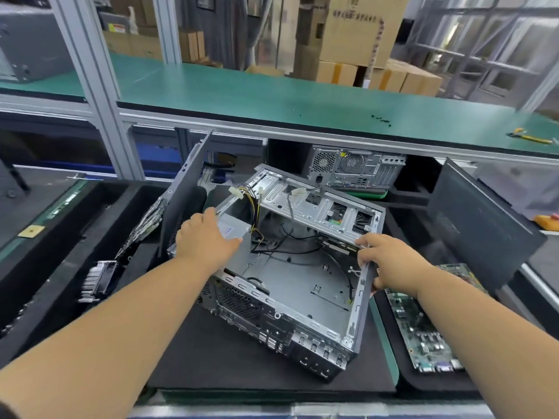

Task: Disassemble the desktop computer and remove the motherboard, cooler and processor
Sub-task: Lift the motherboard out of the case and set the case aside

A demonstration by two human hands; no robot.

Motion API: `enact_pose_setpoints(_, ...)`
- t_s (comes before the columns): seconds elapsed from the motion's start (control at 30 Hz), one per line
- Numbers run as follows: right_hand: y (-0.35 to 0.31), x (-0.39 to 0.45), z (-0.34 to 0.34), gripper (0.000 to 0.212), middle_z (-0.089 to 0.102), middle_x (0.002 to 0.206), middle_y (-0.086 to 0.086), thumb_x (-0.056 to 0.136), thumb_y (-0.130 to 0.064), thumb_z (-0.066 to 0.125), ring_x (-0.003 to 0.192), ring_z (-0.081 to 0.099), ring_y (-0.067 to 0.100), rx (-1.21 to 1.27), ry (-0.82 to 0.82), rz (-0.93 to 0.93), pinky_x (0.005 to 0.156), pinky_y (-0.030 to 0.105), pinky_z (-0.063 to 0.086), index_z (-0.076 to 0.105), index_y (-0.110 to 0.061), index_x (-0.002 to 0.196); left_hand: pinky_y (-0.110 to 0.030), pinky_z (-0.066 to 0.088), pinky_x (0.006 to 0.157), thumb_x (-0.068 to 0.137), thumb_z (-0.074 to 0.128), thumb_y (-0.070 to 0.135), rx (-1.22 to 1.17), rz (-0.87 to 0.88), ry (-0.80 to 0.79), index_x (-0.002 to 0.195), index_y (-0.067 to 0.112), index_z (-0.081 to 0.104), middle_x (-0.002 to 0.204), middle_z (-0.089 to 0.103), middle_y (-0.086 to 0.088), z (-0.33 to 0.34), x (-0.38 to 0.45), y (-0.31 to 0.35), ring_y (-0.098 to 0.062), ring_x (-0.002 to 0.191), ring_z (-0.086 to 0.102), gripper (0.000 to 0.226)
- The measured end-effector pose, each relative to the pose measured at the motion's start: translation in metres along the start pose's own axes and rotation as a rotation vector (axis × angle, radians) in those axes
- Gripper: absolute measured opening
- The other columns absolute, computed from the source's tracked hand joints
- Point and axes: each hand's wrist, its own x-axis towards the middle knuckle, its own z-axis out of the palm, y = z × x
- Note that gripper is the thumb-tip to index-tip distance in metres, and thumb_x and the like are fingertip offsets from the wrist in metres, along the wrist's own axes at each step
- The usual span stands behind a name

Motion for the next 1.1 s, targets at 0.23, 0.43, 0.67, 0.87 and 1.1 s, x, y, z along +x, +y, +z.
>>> enact_pose_setpoints(0.23,-0.046,-0.019,-0.001,0.044,0.045,0.112,-0.005,0.046,-0.052,0.081,0.115,0.049,0.02,0.073,0.031,0.014,0.093,0.03,0.042,0.069,-0.025,0.078,-0.044,0.03,0.112,0.077,0.062,0.067,-0.211,0.037,-0.151,0.153,0.016,0.02,0.156,0.024,-0.013,-0.025,0.034,-0.047,-0.032,0.141,0.031,0.1)
enact_pose_setpoints(0.43,-0.079,-0.019,0.003,0.05,0.044,0.104,-0.004,0.043,-0.067,0.057,0.097,0.046,0.022,0.036,0.085,0.015,0.084,0.033,0.04,0.062,-0.028,0.074,-0.043,0.032,0.111,0.085,0.062,0.057,-0.312,-0.005,-0.088,0.152,0.012,0.021,0.154,0.03,-0.014,-0.04,0.047,-0.074,-0.032,0.139,0.035,0.091)
enact_pose_setpoints(0.67,-0.106,-0.025,0.002,0.046,0.042,0.09,-0.004,0.045,-0.066,0.066,0.082,0.04,0.017,-0.011,0.154,-0.05,0.067,0.027,0.034,0.047,-0.03,0.065,-0.042,0.033,0.111,0.086,0.067,0.042,-0.327,-0.006,-0.036,0.151,0.012,0.027,0.153,0.033,-0.014,-0.045,0.043,-0.103,-0.031,0.137,0.038,0.082)
enact_pose_setpoints(0.87,-0.136,-0.041,0.009,0.05,0.037,0.088,-0.006,0.049,-0.073,0.064,0.088,0.043,0.018,-0.056,0.166,0.016,0.063,0.026,0.039,0.043,-0.031,0.066,-0.04,0.02,0.119,0.083,0.07,0.042,-0.252,0.039,-0.038,0.149,0.008,0.031,0.157,0.019,-0.014,-0.032,0.025,-0.101,-0.027,0.146,0.018,0.084)
enact_pose_setpoints(1.1,-0.163,-0.062,0.019,0.062,0.032,0.091,-0.007,0.049,-0.086,0.055,0.086,0.035,0.015,-0.034,0.146,0.115,0.07,0.033,0.047,0.051,-0.028,0.071,-0.035,0.021,0.116,0.076,0.08,0.039,-0.643,-0.102,-0.048,0.153,0.024,0.021,0.16,-0.007,0.003,-0.011,0.007,-0.077,-0.02,0.146,0.012,0.098)
